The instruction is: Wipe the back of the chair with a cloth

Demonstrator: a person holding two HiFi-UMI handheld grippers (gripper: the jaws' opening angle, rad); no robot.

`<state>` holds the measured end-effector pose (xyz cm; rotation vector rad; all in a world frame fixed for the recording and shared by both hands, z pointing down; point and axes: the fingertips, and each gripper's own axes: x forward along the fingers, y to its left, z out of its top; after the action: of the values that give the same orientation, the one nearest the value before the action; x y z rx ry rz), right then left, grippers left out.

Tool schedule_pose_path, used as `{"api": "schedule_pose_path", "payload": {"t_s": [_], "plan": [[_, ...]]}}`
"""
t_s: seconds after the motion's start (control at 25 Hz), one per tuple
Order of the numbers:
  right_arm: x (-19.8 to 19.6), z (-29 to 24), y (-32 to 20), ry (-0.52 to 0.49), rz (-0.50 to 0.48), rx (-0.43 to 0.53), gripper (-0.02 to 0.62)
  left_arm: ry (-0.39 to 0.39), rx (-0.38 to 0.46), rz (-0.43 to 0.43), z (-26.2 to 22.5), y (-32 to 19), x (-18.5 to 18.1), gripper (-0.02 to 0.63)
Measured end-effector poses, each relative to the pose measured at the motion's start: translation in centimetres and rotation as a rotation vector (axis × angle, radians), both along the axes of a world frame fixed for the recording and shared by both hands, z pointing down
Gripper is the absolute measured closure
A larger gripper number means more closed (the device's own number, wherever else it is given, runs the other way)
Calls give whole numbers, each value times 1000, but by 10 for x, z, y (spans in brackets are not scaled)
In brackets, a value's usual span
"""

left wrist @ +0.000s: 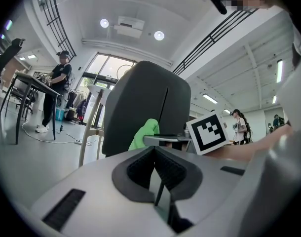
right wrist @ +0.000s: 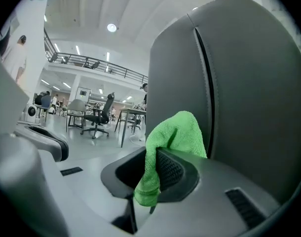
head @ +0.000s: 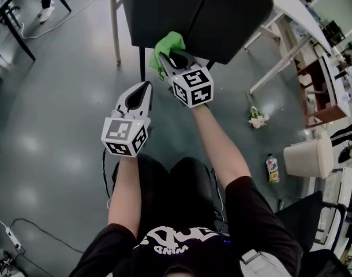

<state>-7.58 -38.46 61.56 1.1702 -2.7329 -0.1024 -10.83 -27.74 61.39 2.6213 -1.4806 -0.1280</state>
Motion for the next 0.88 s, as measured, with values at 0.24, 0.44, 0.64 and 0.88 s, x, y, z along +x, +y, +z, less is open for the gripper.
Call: {"api": "schedule_pose_path", "payload": {"t_s": [0.24, 0.44, 0.64, 0.88], "plan": [[43, 8, -4, 9, 77, -9, 548, -2, 2, 16, 0, 0, 6, 607], [103, 18, -4, 23, 178, -34, 548, -3, 0, 29, -1, 1, 10, 607], [177, 32, 6, 39, 299, -62, 548, 7, -3, 33, -2, -1, 10, 607], [241, 42, 42, 24, 396, -73, 548, 5, 8, 56, -3, 4, 23, 607]]}}
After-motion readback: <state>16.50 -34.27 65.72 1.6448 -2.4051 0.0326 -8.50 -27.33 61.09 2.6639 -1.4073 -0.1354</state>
